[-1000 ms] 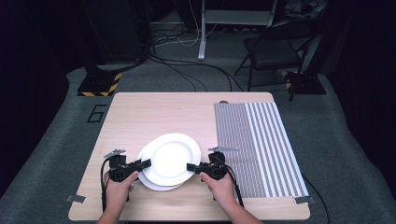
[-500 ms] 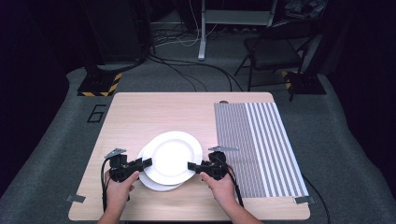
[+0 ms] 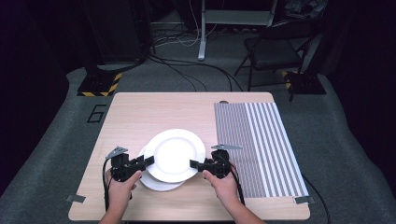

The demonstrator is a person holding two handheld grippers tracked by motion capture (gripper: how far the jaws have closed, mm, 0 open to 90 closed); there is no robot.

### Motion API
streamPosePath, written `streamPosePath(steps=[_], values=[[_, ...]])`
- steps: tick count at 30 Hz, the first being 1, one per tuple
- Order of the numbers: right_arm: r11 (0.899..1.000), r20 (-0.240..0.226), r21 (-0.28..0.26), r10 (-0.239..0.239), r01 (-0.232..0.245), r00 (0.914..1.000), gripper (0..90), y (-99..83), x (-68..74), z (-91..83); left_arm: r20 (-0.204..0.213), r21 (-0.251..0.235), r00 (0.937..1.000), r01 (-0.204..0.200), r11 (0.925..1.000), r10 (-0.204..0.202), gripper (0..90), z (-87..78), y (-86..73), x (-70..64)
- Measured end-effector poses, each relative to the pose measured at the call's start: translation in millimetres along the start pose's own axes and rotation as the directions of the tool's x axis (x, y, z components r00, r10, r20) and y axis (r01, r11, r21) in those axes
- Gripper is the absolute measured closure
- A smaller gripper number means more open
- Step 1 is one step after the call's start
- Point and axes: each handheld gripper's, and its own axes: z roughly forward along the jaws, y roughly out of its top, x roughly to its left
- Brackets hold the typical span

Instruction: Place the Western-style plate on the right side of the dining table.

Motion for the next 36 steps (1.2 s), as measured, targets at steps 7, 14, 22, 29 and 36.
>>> streamPosePath(steps=[7,14,22,29,36], values=[[1.000,0.025,-0.017,-0.025,0.026,0.9994,48.7,2.2,-2.4,-7.2,-0.012,-0.008,0.9986,-0.052,0.9986,0.051,56.6,5.9,3.8,-10.9],[0.999,0.043,-0.027,-0.038,0.039,0.9984,48.7,3.1,-6.5,-16.0,-0.007,-0.010,0.9977,-0.068,0.9976,0.068,56.3,13.0,5.6,-18.0],[0.999,0.060,-0.042,-0.023,0.026,0.9979,52.7,5.8,-12.1,-26.9,-0.008,-0.008,0.9959,-0.090,0.9959,0.090,56.0,22.1,10.1,-29.5],[0.998,0.101,-0.063,-0.014,0.021,0.9947,52.7,5.9,-16.6,-37.4,0.013,-0.014,0.9954,-0.094,0.9954,0.095,56.0,31.3,11.3,-38.9],[0.996,0.139,-0.080,-0.014,0.025,0.9903,52.7,4.4,-21.9,-45.9,0.034,-0.004,0.9934,-0.109,0.9940,0.109,55.9,40.1,11.7,-44.5]])
